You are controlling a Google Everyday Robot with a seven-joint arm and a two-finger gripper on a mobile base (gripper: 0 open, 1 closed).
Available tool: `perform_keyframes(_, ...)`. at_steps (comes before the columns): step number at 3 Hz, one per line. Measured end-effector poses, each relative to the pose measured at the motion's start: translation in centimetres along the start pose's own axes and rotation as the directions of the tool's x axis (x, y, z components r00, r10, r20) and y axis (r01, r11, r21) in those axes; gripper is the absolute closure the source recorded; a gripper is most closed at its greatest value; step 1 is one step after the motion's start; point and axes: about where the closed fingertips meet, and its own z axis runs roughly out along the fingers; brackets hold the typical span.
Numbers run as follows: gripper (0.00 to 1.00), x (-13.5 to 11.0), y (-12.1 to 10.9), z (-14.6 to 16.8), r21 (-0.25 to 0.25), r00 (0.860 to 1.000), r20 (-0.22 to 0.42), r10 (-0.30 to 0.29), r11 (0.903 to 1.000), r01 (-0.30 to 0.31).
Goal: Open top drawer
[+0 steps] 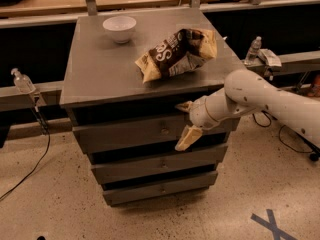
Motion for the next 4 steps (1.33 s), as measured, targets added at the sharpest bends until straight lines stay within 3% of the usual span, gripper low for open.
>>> perform_keyframes(1, 0.39, 1.3, 0.2, 0.8, -0.019, 0.999, -0.036, 0.026, 0.9995, -0.027)
perform_keyframes(2, 0.52, 1.0, 0.1, 0.5, -0.019, 0.999, -0.037, 0.027, 0.9994, -0.028)
perform_keyframes(3, 0.52, 0.6, -0.1, 0.0, -0.019, 0.999, -0.037, 0.027, 0.9994, -0.028)
perform_keyframes(4, 0.43, 0.3, -0.2, -0.3, -0.019, 0.999, -0.037, 0.027, 0.9994, -0.028)
